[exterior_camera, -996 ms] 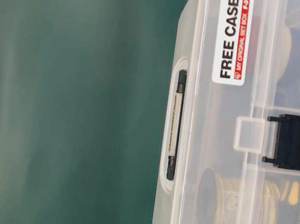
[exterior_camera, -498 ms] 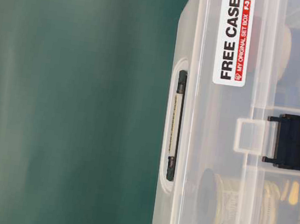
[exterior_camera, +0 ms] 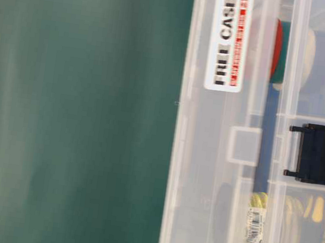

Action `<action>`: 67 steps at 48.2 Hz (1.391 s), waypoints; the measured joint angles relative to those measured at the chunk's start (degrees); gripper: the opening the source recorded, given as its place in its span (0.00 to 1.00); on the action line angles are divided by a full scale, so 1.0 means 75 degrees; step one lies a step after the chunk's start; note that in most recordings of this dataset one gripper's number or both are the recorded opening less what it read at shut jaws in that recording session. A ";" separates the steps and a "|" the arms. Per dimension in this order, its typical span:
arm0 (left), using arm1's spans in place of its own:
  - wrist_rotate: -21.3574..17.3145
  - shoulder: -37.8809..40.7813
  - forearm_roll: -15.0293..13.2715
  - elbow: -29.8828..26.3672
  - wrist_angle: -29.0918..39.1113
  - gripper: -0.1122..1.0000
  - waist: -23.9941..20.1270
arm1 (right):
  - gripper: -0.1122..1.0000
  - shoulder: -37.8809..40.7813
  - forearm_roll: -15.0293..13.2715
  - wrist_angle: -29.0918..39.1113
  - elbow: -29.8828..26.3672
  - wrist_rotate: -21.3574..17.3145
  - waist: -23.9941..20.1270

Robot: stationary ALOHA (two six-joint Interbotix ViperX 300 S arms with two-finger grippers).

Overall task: Open the tool box with both arms.
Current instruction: 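Grip the lid edges with both grippers and start lifting upward, then lift and swing the lid back away from the front with both grippers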

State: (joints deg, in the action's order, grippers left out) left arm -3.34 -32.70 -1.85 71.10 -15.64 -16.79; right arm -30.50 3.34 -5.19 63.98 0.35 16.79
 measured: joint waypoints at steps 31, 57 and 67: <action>-0.0750 -0.0715 0.0000 0.0000 -0.0434 0.92 -0.0434 | 0.87 -0.0598 -0.0094 0.0000 -0.0082 0.0082 0.0188; -0.0773 -0.0563 -0.0047 -0.0129 -0.0914 0.92 -0.1020 | 0.87 -0.0703 -0.0246 0.0000 -0.0316 0.0094 0.0785; -0.0762 -0.0305 -0.0047 -0.0305 -0.1008 0.92 -0.1336 | 0.87 -0.0691 -0.0258 -0.0094 -0.0410 0.0082 0.1137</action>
State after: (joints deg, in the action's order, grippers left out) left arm -9.05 -34.98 -2.20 68.82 -23.20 -26.81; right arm -35.68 1.41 -5.89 60.91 0.97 25.31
